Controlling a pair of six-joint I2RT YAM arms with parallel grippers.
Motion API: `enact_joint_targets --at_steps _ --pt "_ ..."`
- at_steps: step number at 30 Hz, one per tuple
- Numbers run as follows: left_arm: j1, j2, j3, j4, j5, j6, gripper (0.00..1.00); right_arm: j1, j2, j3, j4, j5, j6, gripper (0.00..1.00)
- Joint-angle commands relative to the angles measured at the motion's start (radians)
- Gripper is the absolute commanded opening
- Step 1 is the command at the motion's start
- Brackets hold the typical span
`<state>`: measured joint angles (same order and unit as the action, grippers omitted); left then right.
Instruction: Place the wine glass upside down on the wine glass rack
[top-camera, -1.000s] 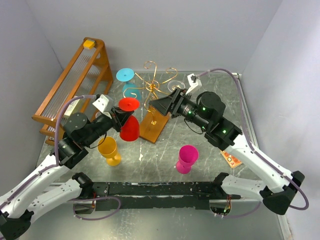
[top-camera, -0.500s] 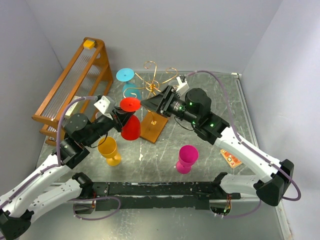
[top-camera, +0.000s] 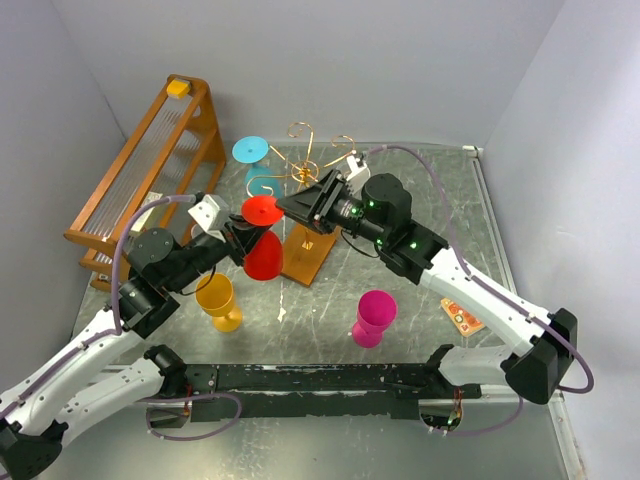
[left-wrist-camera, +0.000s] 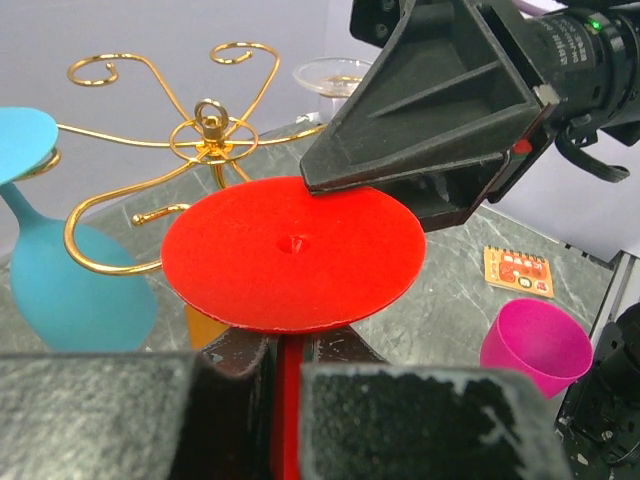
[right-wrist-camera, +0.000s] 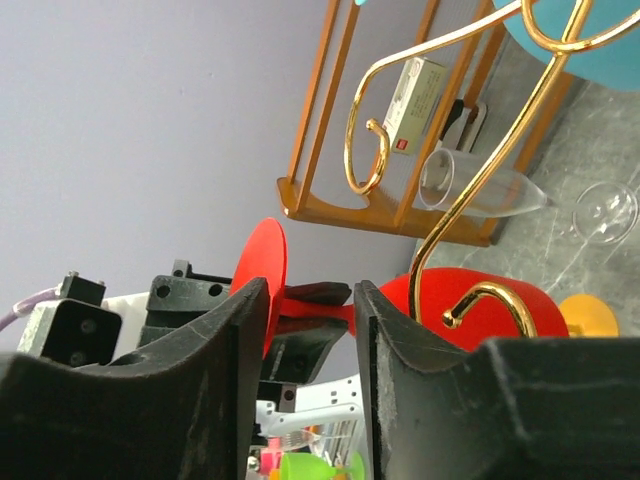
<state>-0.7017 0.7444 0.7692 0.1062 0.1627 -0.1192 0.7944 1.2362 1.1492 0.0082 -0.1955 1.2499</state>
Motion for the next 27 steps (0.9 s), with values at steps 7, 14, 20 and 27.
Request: enact_joint_targets --at_steps 7,14,20,27 --pt "0.004 0.006 -0.010 0.049 0.021 0.016 0.08 0.004 -0.001 0.057 -0.071 -0.042 0.095 0.22" --pt "0.005 0.011 0.004 0.014 0.010 -0.008 0.20 0.005 0.024 0.111 -0.107 -0.109 0.141 0.00" --pt "0.005 0.005 0.019 -0.040 -0.041 -0.058 0.44 0.010 0.024 0.127 -0.115 -0.085 0.176 0.00" --pt "0.004 -0.034 0.065 -0.173 -0.103 -0.109 0.85 0.011 0.019 0.165 -0.168 -0.006 0.199 0.00"
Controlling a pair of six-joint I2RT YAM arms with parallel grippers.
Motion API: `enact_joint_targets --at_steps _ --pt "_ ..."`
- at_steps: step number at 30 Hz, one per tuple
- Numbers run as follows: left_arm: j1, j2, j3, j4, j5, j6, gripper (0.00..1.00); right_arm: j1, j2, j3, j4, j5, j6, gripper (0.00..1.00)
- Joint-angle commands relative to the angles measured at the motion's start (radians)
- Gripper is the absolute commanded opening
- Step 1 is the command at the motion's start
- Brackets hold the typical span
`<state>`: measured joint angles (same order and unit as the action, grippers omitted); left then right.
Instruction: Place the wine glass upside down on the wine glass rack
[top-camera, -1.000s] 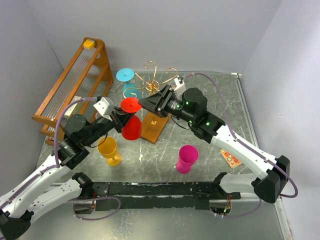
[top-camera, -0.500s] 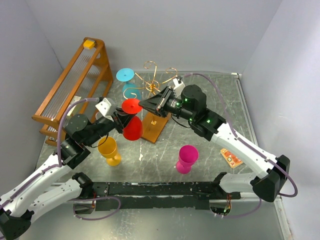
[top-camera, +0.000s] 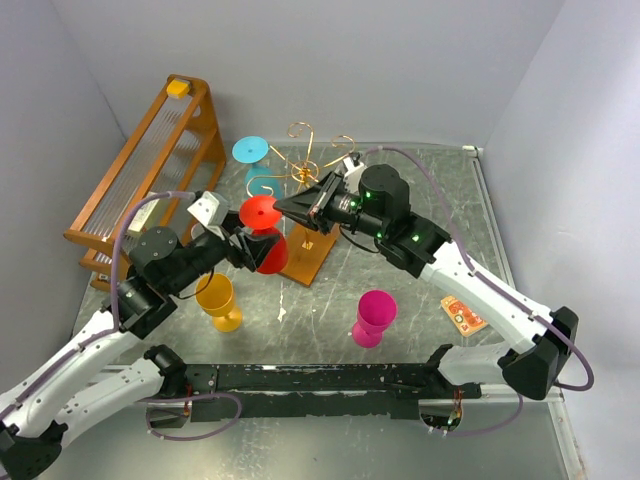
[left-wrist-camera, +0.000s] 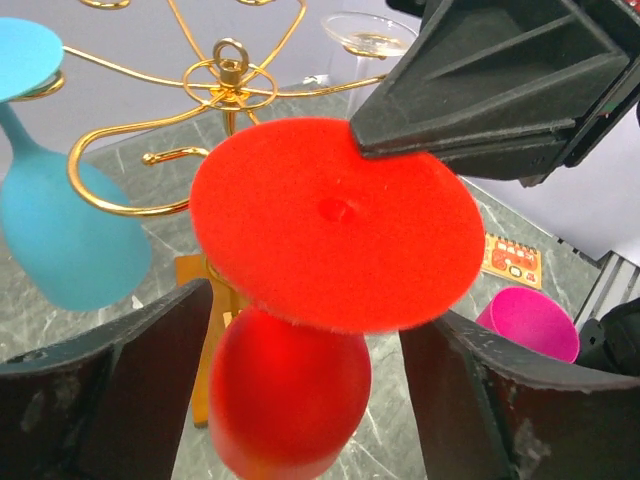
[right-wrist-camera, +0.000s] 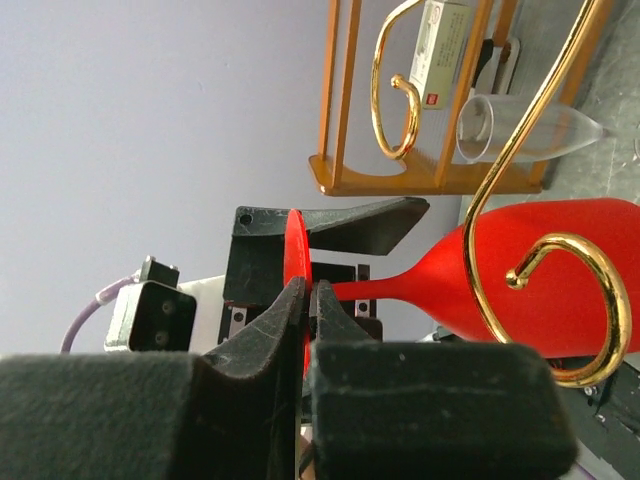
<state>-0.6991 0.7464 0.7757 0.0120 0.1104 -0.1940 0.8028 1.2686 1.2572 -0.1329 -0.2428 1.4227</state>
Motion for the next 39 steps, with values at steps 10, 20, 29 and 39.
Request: enact_joint_targets --at_steps 10,20,29,39 --pt "0.001 -0.185 0.057 -0.251 -0.143 -0.023 0.90 0.003 -0.008 0.058 -0.077 0.175 0.049 0.00" --pt "0.001 -0.292 0.018 -0.313 -0.215 -0.018 0.90 0.005 0.045 0.123 -0.115 0.285 -0.002 0.00" --pt "0.005 -0.380 -0.064 -0.278 -0.246 -0.018 0.90 0.016 0.118 0.182 -0.105 0.345 -0.041 0.00" --pt "0.007 -0.390 -0.078 -0.299 -0.256 -0.023 0.90 0.034 0.086 0.183 -0.120 0.479 -0.065 0.00"
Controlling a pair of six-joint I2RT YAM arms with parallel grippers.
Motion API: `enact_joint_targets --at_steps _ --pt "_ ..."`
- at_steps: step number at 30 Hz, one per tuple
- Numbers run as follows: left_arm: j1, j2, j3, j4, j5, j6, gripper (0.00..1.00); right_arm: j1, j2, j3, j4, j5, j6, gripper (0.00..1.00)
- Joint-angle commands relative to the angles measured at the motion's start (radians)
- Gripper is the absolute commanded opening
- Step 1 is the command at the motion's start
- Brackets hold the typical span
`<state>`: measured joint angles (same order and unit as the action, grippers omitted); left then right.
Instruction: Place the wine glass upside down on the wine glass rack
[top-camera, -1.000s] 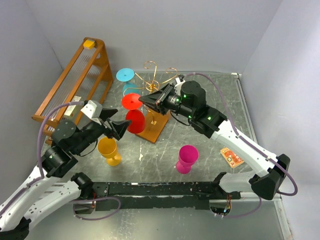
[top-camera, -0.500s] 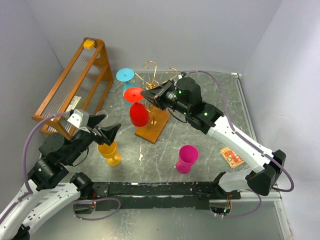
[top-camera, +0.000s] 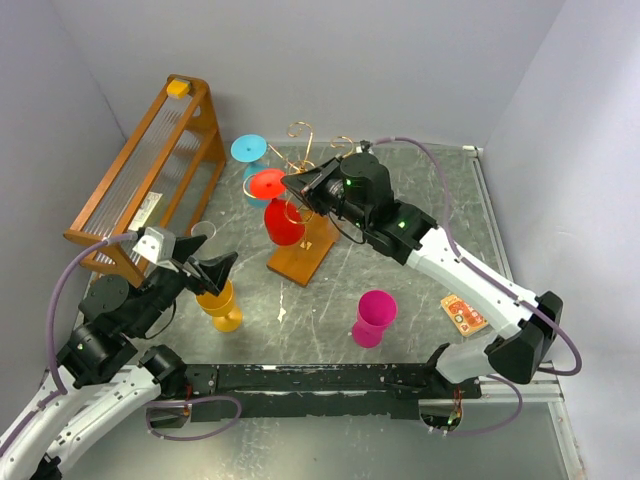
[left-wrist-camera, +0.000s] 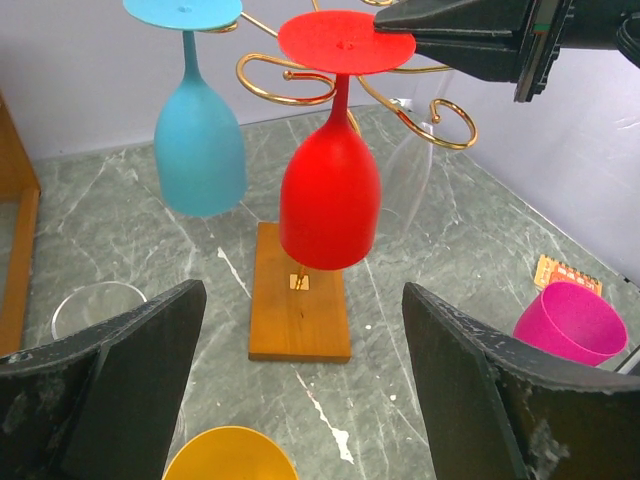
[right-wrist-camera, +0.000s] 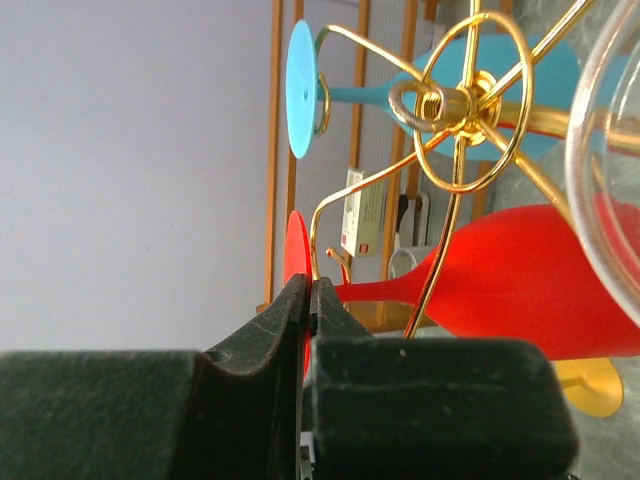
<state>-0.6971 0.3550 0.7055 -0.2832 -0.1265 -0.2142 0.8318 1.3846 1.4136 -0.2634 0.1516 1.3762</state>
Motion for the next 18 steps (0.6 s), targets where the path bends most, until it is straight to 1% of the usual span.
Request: enact_joint_targets --at_steps 1,15,18 --pt "0.006 0.003 -0.007 -0.004 -0.019 -0.002 0.90 0.006 -0.030 0.027 0.016 0.087 -0.023 0.00" --pt "0.010 0.013 -0.011 -0.004 -0.015 -0.008 0.89 0.012 0.072 0.083 0.076 0.019 -0.104 0.00" --pt "0.011 0.016 -0.010 -0.006 -0.015 -0.006 0.90 0.012 0.085 0.092 0.088 -0.022 -0.123 0.00"
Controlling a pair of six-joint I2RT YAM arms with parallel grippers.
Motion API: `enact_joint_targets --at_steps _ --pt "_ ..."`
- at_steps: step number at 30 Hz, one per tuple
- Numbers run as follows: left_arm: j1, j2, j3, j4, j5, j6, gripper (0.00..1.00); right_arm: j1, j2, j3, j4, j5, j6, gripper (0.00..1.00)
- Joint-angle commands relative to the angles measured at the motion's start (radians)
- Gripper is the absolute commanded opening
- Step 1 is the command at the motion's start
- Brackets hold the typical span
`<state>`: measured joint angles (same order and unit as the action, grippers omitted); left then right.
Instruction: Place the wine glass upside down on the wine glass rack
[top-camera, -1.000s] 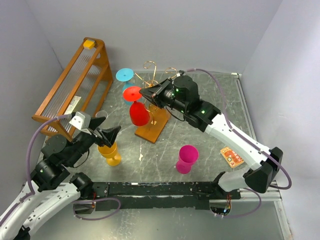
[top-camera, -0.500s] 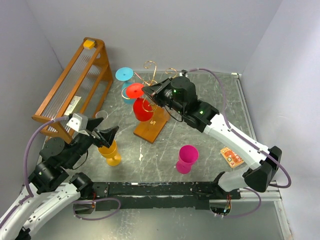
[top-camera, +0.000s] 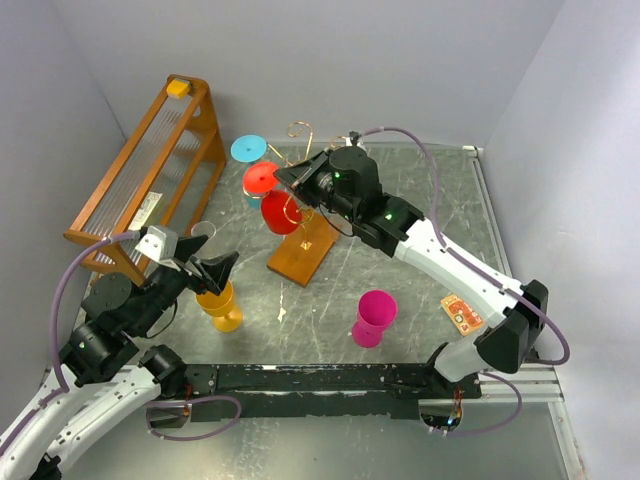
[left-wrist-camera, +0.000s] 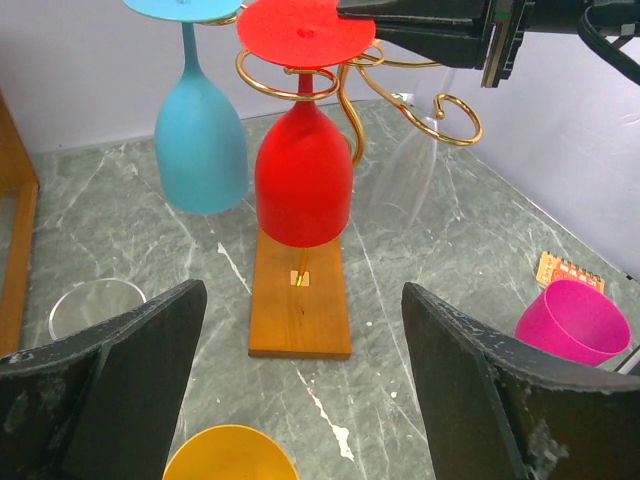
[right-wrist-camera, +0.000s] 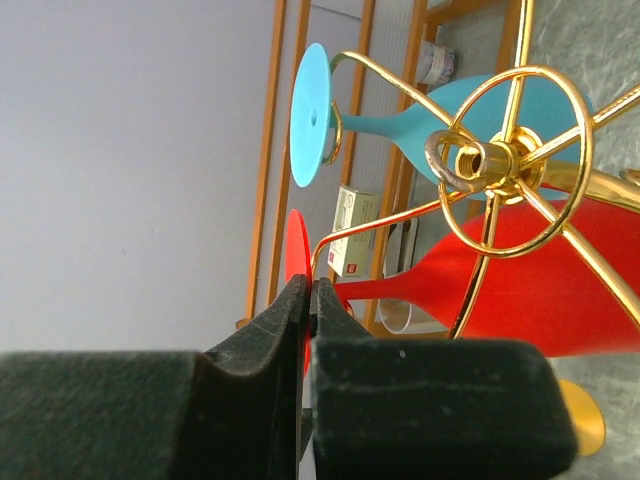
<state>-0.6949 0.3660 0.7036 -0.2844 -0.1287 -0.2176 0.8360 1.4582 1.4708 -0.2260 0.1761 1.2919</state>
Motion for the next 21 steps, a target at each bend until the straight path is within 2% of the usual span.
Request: enact_joint_targets --at_steps 1,21 --pt "0.008 0.006 -0.009 -0.005 -0.012 0.000 0.90 0.008 0.017 0.040 0.045 -0.055 -0.044 0.00" --pt "0.009 0.014 -0.004 -0.025 -0.035 0.003 0.89 0.010 0.057 0.057 0.084 -0.185 -0.094 0.00"
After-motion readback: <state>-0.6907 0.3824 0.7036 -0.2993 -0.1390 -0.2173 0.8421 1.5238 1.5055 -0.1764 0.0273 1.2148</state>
